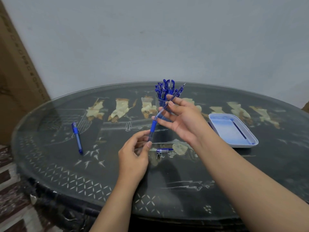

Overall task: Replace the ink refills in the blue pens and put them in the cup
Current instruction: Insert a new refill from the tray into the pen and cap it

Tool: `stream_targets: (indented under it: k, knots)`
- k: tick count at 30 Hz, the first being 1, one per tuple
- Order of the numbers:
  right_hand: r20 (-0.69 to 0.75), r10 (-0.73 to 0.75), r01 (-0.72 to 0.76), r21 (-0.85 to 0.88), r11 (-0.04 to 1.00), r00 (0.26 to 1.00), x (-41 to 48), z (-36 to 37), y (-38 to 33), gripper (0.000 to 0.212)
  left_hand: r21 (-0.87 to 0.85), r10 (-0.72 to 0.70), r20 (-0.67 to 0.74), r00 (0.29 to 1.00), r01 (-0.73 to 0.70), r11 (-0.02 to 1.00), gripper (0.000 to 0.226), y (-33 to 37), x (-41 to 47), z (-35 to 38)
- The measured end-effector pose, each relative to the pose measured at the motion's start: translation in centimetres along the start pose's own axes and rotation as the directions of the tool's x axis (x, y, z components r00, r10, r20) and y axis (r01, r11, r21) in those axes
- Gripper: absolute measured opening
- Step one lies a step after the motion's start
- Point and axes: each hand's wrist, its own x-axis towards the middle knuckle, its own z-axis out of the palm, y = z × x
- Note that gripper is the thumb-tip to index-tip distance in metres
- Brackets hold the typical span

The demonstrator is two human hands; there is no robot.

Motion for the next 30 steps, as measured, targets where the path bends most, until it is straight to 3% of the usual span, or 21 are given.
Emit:
stream_targets:
  k: [15,20,23,26,30]
  knots:
    - [-0.031,0.004,-0.004,-0.018,1.000,1.000,-0.2,0.0,-0.1,0.020,0.031,0.017,0.016,1.000,-0.017,0.999,0.043,-0.1,0.0,-0.1]
    - [-0.010,-0.171,0.162,-0.265,0.950,0.985,-0.5,0.1,0.0,0.017,0.084,0.053,0.003,0.999,-0.053,0.995,0.046,-0.5,0.1,0.0]
    - [0.044,-0.251,0.241,-0.483,0.842,0.967,-0.7,0.3,0.3,0.020,0.111,0.074,0.004,0.997,-0.074,0.991,0.047,-0.5,0.1,0.0]
    - [0.116,-0.261,0.275,-0.623,0.732,0.958,-0.9,0.2,1.0,0.023,0.087,0.062,-0.011,0.998,-0.061,0.994,0.046,-0.5,0.2,0.0]
    - [0.149,-0.197,0.245,-0.686,0.685,0.969,-0.9,-0.1,1.8,0.019,0.044,0.028,-0.021,0.999,-0.027,0.999,0.045,-0.7,0.3,-0.1]
